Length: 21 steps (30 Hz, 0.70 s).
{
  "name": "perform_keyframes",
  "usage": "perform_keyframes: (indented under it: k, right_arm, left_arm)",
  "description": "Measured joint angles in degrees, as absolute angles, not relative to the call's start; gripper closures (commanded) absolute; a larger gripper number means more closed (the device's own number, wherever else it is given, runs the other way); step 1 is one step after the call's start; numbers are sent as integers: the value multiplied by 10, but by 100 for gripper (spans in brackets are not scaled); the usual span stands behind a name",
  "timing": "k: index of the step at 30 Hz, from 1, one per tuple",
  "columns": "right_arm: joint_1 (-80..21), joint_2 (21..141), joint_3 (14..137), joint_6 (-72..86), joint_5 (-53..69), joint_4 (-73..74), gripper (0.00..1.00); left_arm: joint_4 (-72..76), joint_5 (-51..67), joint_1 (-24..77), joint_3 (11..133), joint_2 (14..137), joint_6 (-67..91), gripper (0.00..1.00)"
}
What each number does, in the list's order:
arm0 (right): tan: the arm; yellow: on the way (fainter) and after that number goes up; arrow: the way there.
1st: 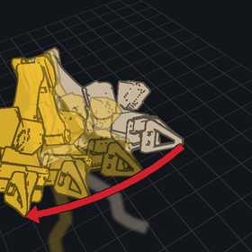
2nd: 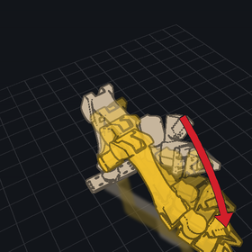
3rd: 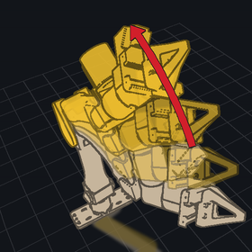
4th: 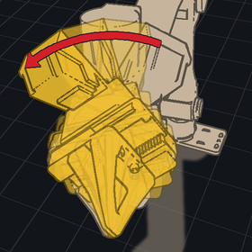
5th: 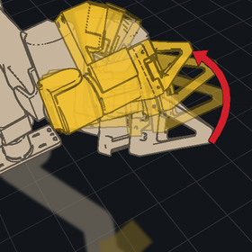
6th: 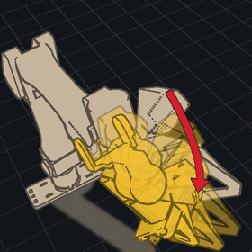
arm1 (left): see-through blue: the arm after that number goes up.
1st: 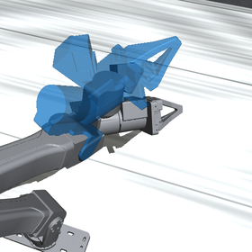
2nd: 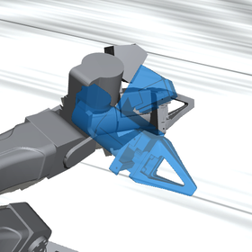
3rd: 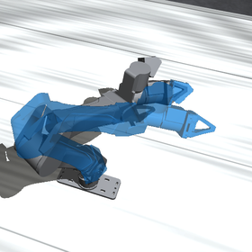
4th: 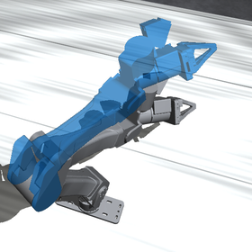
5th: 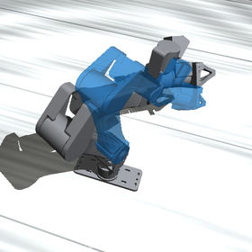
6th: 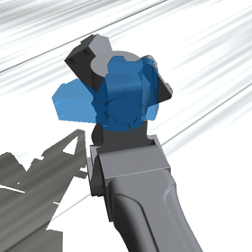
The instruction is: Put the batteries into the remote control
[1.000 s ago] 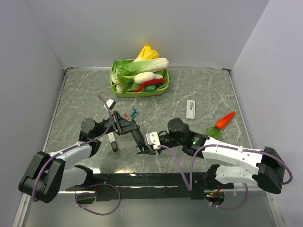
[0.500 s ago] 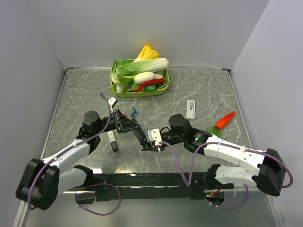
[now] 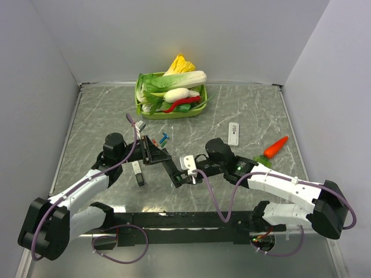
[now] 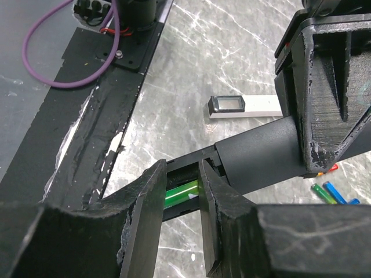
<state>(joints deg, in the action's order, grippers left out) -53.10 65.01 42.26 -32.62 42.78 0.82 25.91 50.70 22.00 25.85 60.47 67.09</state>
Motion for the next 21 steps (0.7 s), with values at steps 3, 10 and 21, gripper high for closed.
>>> perform_keyframes:
  k: [3, 10, 21]
  right_arm:
    - [-531, 650, 423, -324, 428, 2, 64]
    - [-529, 650, 423, -308, 432, -13, 64]
    - [-529, 647, 416, -277, 434, -34, 62]
  left_arm:
    - [263, 507, 220, 258, 605, 674, 99]
    - [337, 506, 220, 234, 610, 728, 99]
    - [411, 505, 218, 199, 630, 792, 99]
